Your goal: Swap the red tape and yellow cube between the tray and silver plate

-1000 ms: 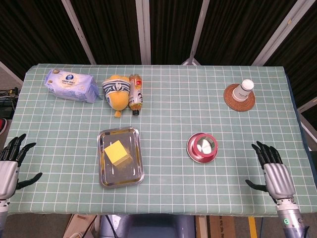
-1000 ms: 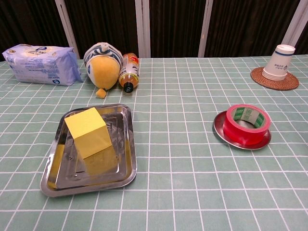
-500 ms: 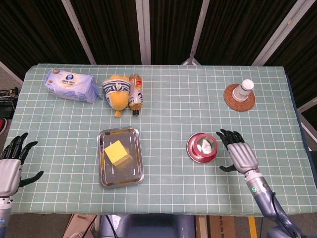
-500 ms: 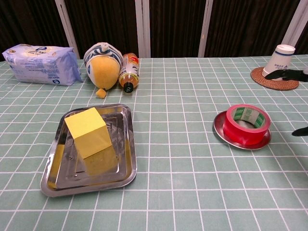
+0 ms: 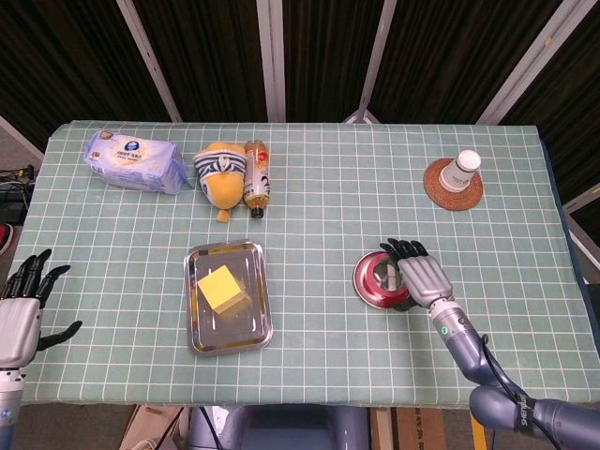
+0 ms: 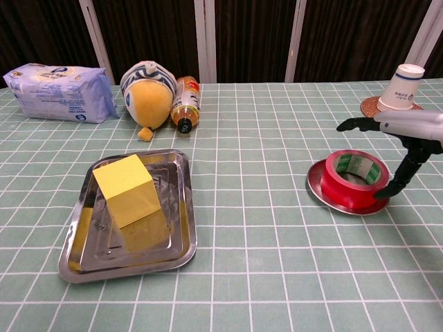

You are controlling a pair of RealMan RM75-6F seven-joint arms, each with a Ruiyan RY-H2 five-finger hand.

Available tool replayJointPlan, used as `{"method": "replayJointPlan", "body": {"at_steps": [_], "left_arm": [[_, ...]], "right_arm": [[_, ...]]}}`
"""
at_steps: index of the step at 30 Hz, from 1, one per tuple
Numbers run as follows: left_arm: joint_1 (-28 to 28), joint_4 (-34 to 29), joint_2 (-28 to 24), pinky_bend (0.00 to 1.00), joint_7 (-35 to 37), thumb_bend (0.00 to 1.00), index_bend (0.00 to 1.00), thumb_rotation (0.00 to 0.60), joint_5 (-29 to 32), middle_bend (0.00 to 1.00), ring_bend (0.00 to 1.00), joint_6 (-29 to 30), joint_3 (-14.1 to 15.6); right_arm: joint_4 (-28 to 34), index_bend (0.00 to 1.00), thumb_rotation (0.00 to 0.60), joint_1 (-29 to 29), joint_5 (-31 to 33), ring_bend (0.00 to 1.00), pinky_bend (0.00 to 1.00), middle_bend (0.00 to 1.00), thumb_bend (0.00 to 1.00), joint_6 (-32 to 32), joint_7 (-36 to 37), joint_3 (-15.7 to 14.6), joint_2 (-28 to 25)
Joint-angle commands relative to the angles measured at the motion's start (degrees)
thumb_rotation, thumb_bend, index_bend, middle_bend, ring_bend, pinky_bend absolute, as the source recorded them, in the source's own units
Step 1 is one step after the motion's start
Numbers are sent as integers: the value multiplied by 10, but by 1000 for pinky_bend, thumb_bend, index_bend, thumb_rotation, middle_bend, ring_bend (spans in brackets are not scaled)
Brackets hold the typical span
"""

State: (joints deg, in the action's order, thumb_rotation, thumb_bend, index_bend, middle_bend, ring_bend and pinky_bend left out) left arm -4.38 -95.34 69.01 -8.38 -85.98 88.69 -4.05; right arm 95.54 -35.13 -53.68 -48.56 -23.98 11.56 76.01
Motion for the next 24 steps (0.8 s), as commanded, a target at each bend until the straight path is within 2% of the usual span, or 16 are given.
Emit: {"method": "replayJointPlan", "body": {"at_steps": [1,5,8,13,17,24], "left_arm": [[0,-1,2,147,-4,146,206,600,3,0,0,0,-1],[-1,1,5,147,-10,146,207,600,7,0,0,-2,-2],[-2,1,7,147,-13,146,206,600,10,0,0,-3,-3],[-2,2,9,147,-16,146,206,600,10,0,0,-1,-5],[-2,1,9,147,-16,146,206,600,9,0,0,-2,-3],[-3,0,8,146,-17,146,207,600,7,0,0,-4,-1]], "right_arm": [[-10,0,600,-15,22,0,0,0,33,13,-10,-6,7],[-21,0,600,-28,39,2,0,0,33,19,-15,-13,14],[-31,13,600,-35,47,47,0,19,33,21,-16,-18,21],[-48,124,600,-40,49,181,15,120,32,13,-6,-22,34],[-62,268,600,-43,33,326,125,227,32,-1,-2,-24,47],[-86,360,600,-43,-5,394,180,296,32,-16,20,-29,64]]}}
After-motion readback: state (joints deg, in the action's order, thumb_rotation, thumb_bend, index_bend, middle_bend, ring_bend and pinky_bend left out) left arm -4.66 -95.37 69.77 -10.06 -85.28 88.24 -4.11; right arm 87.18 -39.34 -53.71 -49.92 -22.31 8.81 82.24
